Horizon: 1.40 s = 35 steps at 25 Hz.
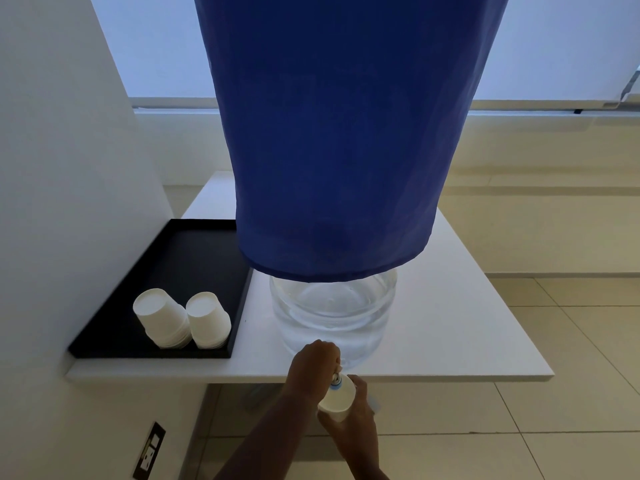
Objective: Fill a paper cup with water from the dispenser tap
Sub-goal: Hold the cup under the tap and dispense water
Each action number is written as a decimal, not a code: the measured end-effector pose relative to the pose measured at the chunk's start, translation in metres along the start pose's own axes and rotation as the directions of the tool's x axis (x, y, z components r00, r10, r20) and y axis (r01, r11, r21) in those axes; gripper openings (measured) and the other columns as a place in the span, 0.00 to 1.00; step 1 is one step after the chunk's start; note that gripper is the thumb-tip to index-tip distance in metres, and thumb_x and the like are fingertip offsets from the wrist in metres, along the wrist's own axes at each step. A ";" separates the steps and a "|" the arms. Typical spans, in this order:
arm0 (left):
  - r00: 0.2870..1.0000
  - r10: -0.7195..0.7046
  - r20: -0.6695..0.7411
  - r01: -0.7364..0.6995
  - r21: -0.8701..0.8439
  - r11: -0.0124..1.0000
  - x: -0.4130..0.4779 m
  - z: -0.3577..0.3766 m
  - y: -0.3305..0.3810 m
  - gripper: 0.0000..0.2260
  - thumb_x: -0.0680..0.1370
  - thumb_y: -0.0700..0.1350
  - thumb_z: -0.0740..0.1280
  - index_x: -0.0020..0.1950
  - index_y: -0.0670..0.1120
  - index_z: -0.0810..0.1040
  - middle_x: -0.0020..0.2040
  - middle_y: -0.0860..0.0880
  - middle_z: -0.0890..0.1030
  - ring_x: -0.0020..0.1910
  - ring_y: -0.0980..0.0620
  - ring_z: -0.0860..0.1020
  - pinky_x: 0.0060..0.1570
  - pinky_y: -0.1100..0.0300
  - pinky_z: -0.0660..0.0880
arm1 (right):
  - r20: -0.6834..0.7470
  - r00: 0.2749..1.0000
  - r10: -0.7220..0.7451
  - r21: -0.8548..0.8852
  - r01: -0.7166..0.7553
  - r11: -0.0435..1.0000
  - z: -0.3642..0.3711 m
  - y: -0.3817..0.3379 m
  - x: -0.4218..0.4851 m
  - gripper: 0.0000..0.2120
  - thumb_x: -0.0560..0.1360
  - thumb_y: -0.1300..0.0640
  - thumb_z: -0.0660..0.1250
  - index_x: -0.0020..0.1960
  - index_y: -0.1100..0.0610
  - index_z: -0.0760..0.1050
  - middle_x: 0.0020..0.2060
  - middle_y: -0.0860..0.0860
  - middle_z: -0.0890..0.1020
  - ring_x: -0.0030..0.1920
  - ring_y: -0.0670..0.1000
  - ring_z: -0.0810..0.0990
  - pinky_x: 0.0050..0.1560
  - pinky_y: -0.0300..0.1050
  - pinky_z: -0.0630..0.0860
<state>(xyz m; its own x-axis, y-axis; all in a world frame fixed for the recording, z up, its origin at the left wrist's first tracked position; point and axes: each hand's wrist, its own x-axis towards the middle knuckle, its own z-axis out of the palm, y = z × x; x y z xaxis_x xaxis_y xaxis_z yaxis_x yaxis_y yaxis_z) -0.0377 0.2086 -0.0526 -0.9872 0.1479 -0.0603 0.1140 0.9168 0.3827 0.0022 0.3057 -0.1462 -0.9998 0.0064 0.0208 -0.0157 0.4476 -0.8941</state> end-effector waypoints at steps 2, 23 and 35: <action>1.000 -0.007 0.008 0.007 0.009 1.000 0.000 -0.001 0.002 0.07 0.76 0.35 0.63 0.49 0.37 0.80 0.52 0.41 0.84 0.51 0.46 0.82 0.52 0.58 0.77 | -0.012 1.000 -0.007 -0.002 0.007 1.000 0.000 -0.001 0.000 0.29 0.61 0.60 0.76 0.45 0.38 0.61 0.44 0.56 0.79 0.43 0.54 0.80 0.36 0.34 0.71; 1.000 0.002 0.013 -0.002 0.014 1.000 0.001 -0.003 0.002 0.07 0.76 0.36 0.63 0.49 0.37 0.80 0.50 0.41 0.85 0.49 0.47 0.82 0.44 0.65 0.71 | 0.043 0.999 0.015 0.002 -0.015 1.000 0.003 -0.003 -0.001 0.25 0.63 0.62 0.76 0.54 0.54 0.65 0.50 0.60 0.78 0.49 0.55 0.79 0.46 0.35 0.75; 1.000 -0.007 0.015 0.007 0.029 1.000 0.001 -0.004 0.002 0.07 0.75 0.35 0.62 0.48 0.38 0.80 0.49 0.42 0.85 0.49 0.48 0.82 0.41 0.65 0.68 | -0.032 0.999 0.005 0.020 -0.005 1.000 0.006 -0.003 -0.003 0.27 0.61 0.63 0.76 0.51 0.48 0.64 0.47 0.58 0.78 0.46 0.55 0.79 0.42 0.37 0.76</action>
<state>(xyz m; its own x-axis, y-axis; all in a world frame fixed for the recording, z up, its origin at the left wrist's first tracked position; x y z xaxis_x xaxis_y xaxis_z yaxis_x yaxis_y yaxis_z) -0.0392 0.2094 -0.0483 -0.9863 0.1464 -0.0765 0.1103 0.9284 0.3550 0.0052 0.2993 -0.1462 -0.9988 0.0375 0.0304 -0.0113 0.4294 -0.9030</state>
